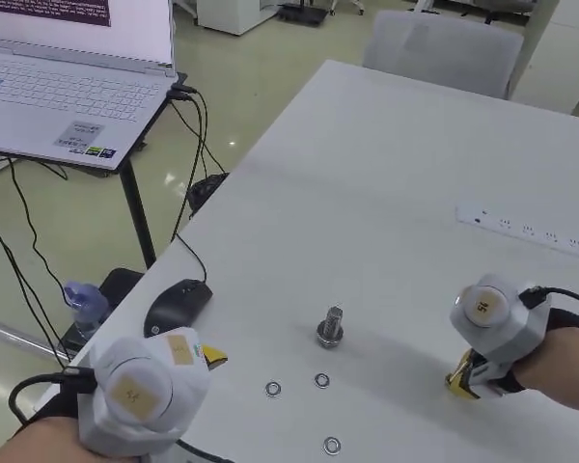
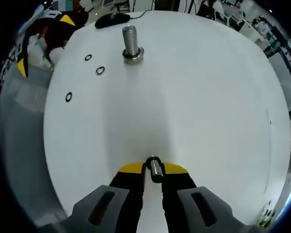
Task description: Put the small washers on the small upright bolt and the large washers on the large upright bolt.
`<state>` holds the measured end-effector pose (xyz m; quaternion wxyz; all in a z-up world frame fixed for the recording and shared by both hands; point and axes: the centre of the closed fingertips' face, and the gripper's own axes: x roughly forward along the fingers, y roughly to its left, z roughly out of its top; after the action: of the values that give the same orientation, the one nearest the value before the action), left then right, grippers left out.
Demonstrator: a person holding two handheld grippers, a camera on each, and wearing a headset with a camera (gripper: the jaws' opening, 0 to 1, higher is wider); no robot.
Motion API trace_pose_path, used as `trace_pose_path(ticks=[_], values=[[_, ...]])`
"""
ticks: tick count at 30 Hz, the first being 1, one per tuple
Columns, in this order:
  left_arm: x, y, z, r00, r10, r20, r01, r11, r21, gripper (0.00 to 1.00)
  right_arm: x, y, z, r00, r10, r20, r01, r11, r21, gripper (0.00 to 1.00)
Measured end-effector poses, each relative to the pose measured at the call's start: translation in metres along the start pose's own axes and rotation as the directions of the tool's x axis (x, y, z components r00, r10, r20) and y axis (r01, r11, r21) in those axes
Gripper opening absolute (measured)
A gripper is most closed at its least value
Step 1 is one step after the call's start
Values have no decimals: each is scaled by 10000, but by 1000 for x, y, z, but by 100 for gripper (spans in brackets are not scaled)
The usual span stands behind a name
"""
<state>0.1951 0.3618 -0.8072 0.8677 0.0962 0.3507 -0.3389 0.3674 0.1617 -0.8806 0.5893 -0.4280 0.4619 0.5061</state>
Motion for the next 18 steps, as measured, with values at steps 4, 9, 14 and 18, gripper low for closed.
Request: trace_pose_path(ticks=[4, 9, 14, 18], values=[[0, 1, 0, 10000, 17, -3, -17, 10000, -27, 88, 3, 3, -7, 9996, 53, -261, -58, 9998, -214, 11], [-1, 0, 0, 10000, 12, -4, -12, 10000, -58, 87, 2, 0, -2, 9999, -5, 170, 4, 10000, 60, 15], [0, 1, -1, 10000, 9, -6, -9, 10000, -60, 87, -1, -3, 0, 9998, -33, 185, 32, 10000, 41, 17], [0, 2, 1, 10000, 23, 6, -23, 10000, -31, 87, -7, -4, 4, 9995, 42, 310, -44, 10000, 61, 20]])
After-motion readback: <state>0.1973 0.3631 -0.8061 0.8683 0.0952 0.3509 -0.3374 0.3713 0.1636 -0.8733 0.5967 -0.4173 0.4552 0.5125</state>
